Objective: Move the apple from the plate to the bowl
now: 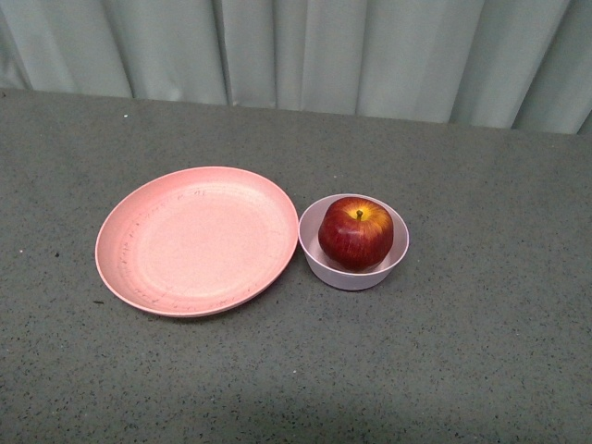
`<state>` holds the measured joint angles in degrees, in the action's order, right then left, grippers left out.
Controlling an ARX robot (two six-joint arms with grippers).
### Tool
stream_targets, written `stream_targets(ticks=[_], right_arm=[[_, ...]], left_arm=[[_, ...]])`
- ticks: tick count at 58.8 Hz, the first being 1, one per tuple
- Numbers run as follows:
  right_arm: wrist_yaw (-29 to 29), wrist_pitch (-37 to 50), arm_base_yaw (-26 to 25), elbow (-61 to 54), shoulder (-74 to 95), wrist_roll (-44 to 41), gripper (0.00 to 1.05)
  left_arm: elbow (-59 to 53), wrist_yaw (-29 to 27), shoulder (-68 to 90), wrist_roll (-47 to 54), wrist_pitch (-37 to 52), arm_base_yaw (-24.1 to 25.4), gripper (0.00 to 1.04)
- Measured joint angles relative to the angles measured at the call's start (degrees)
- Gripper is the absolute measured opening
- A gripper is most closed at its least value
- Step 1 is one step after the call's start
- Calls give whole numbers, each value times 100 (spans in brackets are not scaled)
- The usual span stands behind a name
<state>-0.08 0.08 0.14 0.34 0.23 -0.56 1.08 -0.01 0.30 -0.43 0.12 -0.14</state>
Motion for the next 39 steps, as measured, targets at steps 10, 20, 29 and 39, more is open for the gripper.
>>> stream_targets(ticks=[10,20,29,39], right_arm=[[0,0,0,0,0,0,95],[0,0,0,0,0,0,95],[0,0,0,0,0,0,95],[0,0,0,0,0,0,95]], left_arm=[[0,2,0,13,0,0,98],[0,2,0,15,0,0,98],[0,0,0,13,0,0,98],[0,2,0,15,0,0,98]])
